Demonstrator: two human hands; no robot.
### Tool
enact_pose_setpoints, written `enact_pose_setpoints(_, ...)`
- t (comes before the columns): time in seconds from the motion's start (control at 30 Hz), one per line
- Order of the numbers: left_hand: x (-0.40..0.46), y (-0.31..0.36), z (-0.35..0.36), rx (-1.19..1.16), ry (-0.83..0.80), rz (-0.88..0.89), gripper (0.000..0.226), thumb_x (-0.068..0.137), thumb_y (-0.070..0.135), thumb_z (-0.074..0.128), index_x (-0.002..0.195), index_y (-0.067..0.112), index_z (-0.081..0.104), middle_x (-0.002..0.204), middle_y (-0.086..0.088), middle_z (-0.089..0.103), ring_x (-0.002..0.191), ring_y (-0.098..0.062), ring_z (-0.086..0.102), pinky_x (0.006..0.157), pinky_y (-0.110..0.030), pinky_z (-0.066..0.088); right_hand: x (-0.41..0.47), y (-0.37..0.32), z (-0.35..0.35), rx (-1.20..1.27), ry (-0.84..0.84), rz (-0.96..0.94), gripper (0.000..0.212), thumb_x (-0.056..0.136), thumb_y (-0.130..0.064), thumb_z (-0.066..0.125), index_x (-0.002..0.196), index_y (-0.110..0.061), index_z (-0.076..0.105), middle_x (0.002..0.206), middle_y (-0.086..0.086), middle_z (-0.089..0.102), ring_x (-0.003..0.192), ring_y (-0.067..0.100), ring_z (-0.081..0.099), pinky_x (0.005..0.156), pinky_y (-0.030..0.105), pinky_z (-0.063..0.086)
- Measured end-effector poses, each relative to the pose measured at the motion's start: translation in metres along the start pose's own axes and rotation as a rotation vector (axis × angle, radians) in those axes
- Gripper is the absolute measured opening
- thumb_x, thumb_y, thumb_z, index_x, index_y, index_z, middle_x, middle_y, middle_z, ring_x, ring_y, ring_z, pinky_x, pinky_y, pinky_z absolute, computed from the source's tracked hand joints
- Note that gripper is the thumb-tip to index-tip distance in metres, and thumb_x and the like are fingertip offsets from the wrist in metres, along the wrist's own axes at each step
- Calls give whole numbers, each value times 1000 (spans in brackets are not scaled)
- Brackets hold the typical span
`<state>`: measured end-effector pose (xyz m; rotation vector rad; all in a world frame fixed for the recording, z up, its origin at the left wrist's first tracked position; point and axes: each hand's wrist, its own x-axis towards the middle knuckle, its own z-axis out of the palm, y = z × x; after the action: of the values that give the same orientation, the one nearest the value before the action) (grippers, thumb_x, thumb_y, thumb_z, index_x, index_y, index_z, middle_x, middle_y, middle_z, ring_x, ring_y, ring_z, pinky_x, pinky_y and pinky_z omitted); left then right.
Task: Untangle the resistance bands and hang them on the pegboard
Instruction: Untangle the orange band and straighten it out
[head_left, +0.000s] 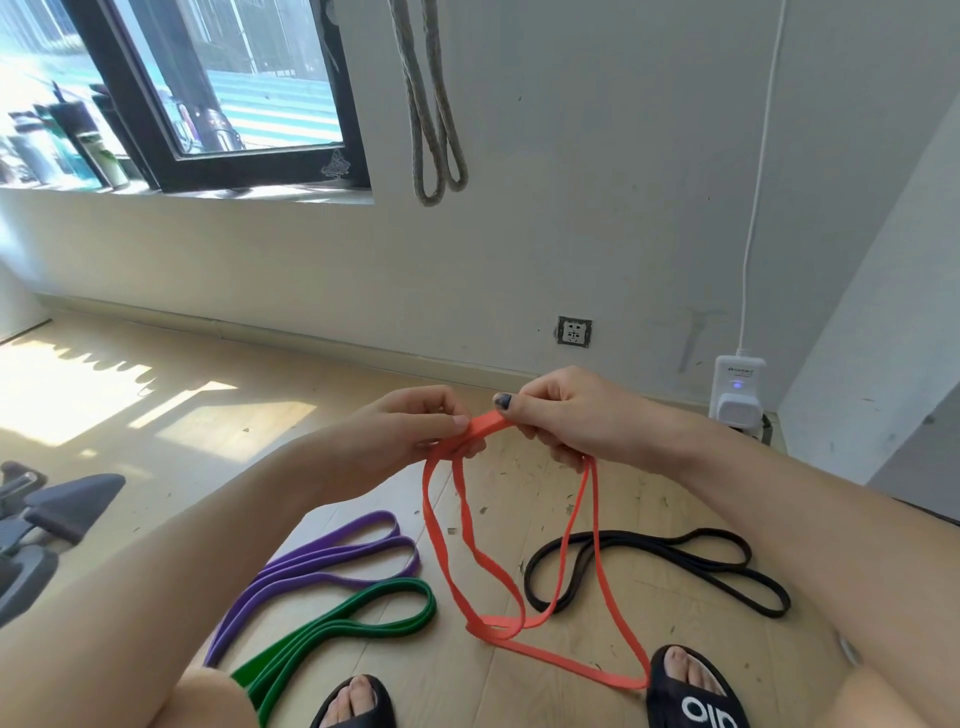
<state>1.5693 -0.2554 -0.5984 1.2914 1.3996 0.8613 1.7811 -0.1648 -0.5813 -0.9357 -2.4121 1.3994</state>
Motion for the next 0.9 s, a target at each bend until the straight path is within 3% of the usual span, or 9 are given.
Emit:
enact_pose_setpoints(0.2, 1, 1, 1, 10, 5, -7, 16, 100, 14, 57, 98, 1, 65, 96, -8, 71, 88, -18, 67, 84, -28, 56, -2, -2, 2, -5, 0, -2, 44, 104, -46, 52, 80, -13, 66, 59, -6, 55, 50, 8, 48, 52, 23, 44)
enact_pose_setpoints(0.37, 3, 3, 4, 6, 10, 12, 14, 99, 12, 58, 99, -1, 65, 106, -24, 67, 89, -23, 62, 84, -29, 55, 0, -4, 8, -13, -26, 27, 41, 104, -46, 53, 87, -16, 75, 59, -7, 55, 49, 10, 42, 47, 23, 36)
enact_pose_setpoints(0.5, 3, 1, 4, -2, -14, 12, 12, 101, 12, 55, 100, 4, 63, 102, -9, 70, 90, -20, 65, 85, -27, 56, 1, -5, 8, 3, -15, -3, 38, 104, -39, 55, 84, -11, 72, 58, -7, 49, 48, 11, 39, 45, 22, 33)
enact_pose_setpoints(0.6, 1, 0, 3, 19, -64, -8, 18, 102, 25, 53, 106, 7, 58, 98, -3, 71, 99, -21, 68, 93, -29, 54, 1, -5, 4, 69, 23, -16, 38, 105, -36, 55, 80, -11, 69, 56, -8, 46, 47, 10, 36, 44, 22, 31)
enact_pose_setpoints(0.67, -1, 0, 0, 4, -75, -26, 25, 99, 32, 56, 105, 8, 58, 98, -4, 70, 104, -25, 68, 94, -29, 53, 0, -5, 1, 105, 44, -13, 38, 105, -35, 56, 79, -10, 68, 54, -9, 44, 46, 10, 35, 44, 22, 30)
enact_pose_setpoints(0.73, -3, -2, -3, 18, -52, -29, 20, 102, 25, 53, 103, 7, 61, 99, -8, 69, 102, -29, 67, 97, -32, 53, -1, -4, 0, 117, 42, 1, 37, 105, -33, 56, 80, -8, 68, 53, -8, 43, 45, 10, 34, 45, 23, 29)
enact_pose_setpoints(0.9, -2, -2, -2, 74, -8, -25, 20, 103, 16, 52, 101, 3, 67, 96, -9, 72, 93, -20, 69, 88, -26, 55, 0, -5, 3, 30, 9, 46, 39, 104, -38, 55, 83, -10, 72, 51, -7, 44, 42, 10, 37, 45, 25, 34)
